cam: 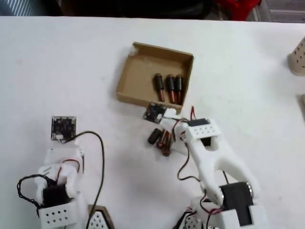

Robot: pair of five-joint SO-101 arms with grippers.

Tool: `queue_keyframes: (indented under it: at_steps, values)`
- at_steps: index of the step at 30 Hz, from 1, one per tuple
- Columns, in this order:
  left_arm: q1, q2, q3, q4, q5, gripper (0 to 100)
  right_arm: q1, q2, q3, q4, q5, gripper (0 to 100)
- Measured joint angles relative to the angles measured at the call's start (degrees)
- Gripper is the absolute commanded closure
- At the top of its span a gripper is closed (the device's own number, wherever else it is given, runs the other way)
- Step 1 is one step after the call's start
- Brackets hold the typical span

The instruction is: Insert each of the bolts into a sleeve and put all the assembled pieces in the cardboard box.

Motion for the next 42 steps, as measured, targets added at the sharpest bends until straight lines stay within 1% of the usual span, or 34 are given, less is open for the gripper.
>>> queue_keyframes:
  at_steps: [5,9,11,12,13,15,18,22,24,26,29,31,34,36,39,42]
  values:
    - [0.0,0.0,0.0,0.0,0.0,98,0.53,7.38,-8.26,5.89,0.0,81.5]
    - [0.0,0.0,0.0,0.0,0.0,98,0.62,10.46,-12.13,8.62,0.0,92.5]
    - [0.0,0.0,0.0,0.0,0.0,98,1.41,11.08,-13.27,8.18,-0.09,98.5]
    - [0.0,0.0,0.0,0.0,0.0,98,1.58,11.34,-13.8,8.35,-0.53,98.2]
    - [0.0,0.0,0.0,0.0,0.0,98,1.76,11.34,-13.8,8.35,-1.93,97.3]
    - [0.0,0.0,0.0,0.0,0.0,98,2.46,11.34,-13.71,8.35,-5.45,98.5]
    - [0.0,0.0,0.0,0.0,-0.18,98,3.69,10.81,-13.89,10.2,-13.45,98.2]
    - [0.0,0.0,0.0,0.0,-0.18,98,6.95,6.24,-13.45,15.82,-25.32,98.2]
    - [0.0,0.0,0.0,0.0,-0.18,98,9.76,2.73,-13.45,18.46,-28.84,98.2]
    - [0.0,0.0,0.0,0.0,-0.18,98,13.01,-0.88,-12.22,20.48,-30.77,98.1]
    - [0.0,0.0,0.0,-0.44,-0.18,98,16.44,-5.98,-7.38,21.36,-31.56,98.1]
    - [0.0,0.0,0.0,-2.29,-0.18,98,17.85,-9.67,-3.25,21.36,-31.74,98.1]
    - [0.0,0.0,0.0,-4.66,4.22,98,20.13,-15.74,3.43,19.87,-31.74,98.1]
    - [1.23,0.0,0.0,-6.24,6.86,98,22.15,-20.22,6.68,18.81,-31.74,98.1]
    - [3.43,0.0,0.0,-7.03,7.74,98,24.97,-26.11,9.93,18.46,-31.74,98.1]
    - [4.48,0.0,-0.35,-7.12,8.09,98,26.02,-29.89,12.22,18.29,-31.74,98.1]
